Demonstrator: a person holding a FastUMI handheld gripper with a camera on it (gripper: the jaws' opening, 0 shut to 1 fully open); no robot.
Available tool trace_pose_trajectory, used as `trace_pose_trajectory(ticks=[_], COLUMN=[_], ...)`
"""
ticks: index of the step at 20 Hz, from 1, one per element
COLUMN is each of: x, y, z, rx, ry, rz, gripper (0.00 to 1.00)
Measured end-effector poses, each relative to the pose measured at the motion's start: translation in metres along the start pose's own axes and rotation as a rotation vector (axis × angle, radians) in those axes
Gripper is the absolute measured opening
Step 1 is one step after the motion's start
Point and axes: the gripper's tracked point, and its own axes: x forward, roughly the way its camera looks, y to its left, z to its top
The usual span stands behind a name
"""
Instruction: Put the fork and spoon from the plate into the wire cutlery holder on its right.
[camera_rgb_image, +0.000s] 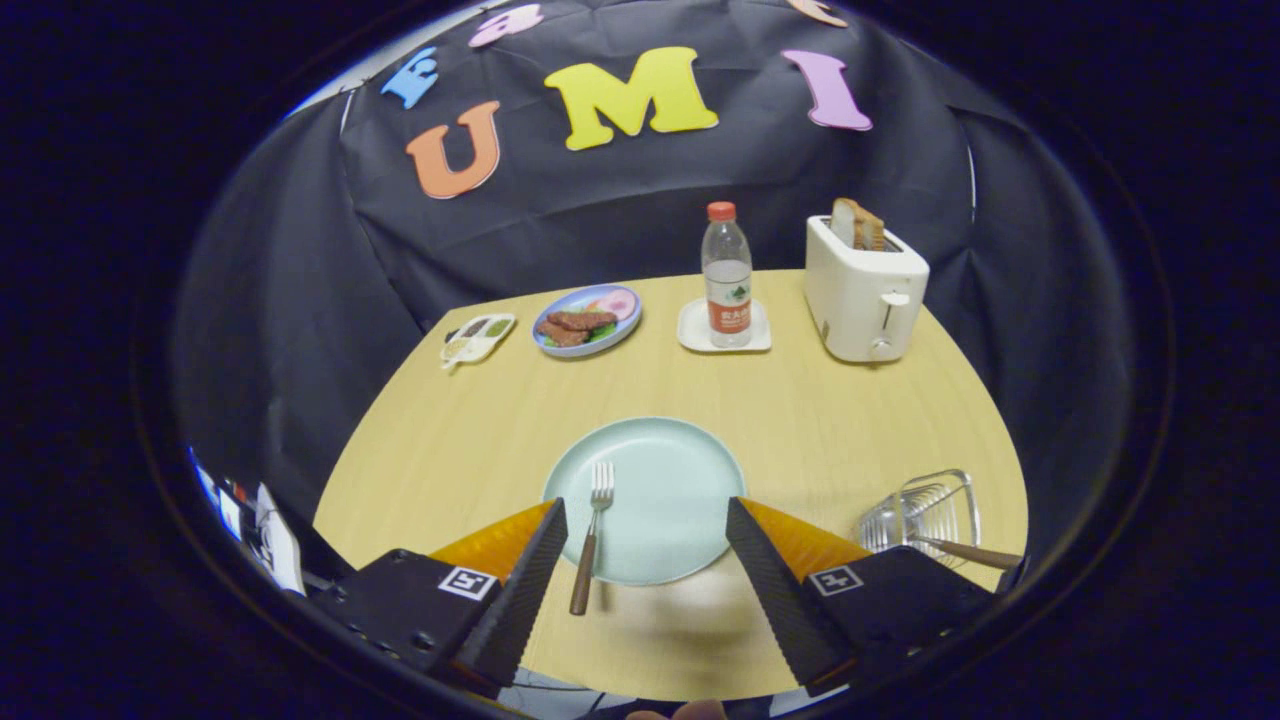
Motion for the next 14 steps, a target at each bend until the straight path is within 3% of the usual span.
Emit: trace_pose_trajectory(ticks=[7, 11, 14], x=[0.067, 0.094, 0.105], y=[0.029, 0.036, 0.038], z=[-0.039, -0.059, -0.066], rx=[-0.102, -0.124, -0.117], ry=[0.047, 0.108, 0.144], rz=[-0.030, -0.030, -0.028], gripper=[0.95, 0.83, 0.63])
